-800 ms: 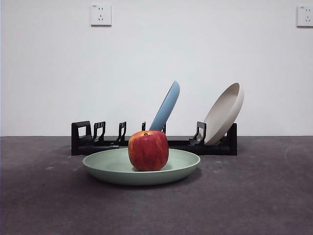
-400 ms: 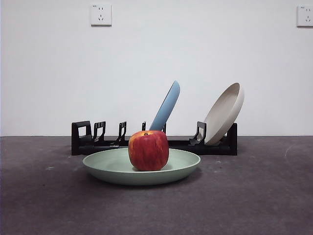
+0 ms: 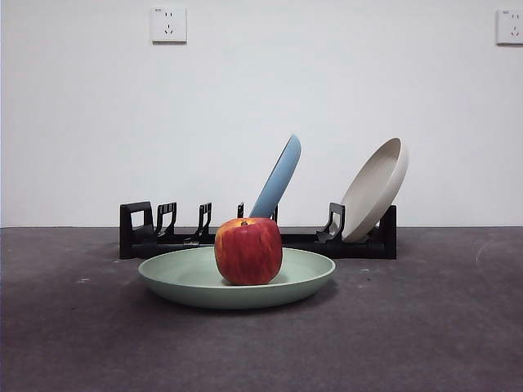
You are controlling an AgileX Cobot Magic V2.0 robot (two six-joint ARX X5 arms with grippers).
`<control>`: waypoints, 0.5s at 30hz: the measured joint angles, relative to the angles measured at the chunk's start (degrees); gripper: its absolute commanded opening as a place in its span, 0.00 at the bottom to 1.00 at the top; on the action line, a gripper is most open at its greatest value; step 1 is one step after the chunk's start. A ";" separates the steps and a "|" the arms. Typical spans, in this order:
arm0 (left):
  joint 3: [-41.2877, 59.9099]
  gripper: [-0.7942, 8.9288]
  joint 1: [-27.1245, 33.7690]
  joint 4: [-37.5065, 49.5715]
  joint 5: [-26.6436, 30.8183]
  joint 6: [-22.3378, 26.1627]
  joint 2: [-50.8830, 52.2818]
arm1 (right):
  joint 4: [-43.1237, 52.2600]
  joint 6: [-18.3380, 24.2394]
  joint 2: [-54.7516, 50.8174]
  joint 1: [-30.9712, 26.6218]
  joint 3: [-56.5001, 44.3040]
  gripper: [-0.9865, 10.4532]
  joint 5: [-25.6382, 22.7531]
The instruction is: Take the green plate from the plate rack,put the plate on the table,take the apple from the table,put the apple in the plate
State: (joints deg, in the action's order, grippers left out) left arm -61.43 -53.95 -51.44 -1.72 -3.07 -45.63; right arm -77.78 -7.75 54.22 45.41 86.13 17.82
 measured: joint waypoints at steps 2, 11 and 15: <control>0.00 0.08 0.00 0.00 0.00 0.02 0.00 | 0.00 0.00 -0.04 0.00 0.00 0.09 -0.02; 0.00 0.08 0.52 0.04 3.37 0.57 0.17 | 0.00 0.00 -0.13 0.00 0.00 0.09 -0.02; 0.07 0.08 6.47 4.92 8.52 4.42 3.23 | 0.00 0.00 -0.15 0.00 0.00 0.09 -0.02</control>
State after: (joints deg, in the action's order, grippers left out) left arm -61.36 -47.48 -46.52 6.81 1.34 -42.39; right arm -77.78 -7.75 54.06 45.41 86.13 17.80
